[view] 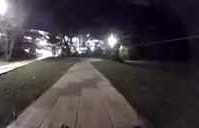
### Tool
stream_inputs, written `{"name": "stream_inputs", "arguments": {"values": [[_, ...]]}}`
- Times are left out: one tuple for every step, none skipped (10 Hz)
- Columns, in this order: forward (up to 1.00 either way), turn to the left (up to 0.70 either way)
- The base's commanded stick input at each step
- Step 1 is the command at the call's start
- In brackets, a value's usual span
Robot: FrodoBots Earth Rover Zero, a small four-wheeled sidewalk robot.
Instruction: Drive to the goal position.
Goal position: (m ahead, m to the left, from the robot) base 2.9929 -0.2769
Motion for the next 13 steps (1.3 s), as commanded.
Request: {"name": "stream_inputs", "arguments": {"values": [[0.30,0.75],[0.30,0.75],[0.30,0.44],[0.30,0.00],[0.30,0.00],[0.30,0.00],[0.30,0.00],[0.30,0.00],[0.30,0.00],[0.30,0.00],[0.30,0.00],[0.30,0.00],[0.30,0.00]]}}
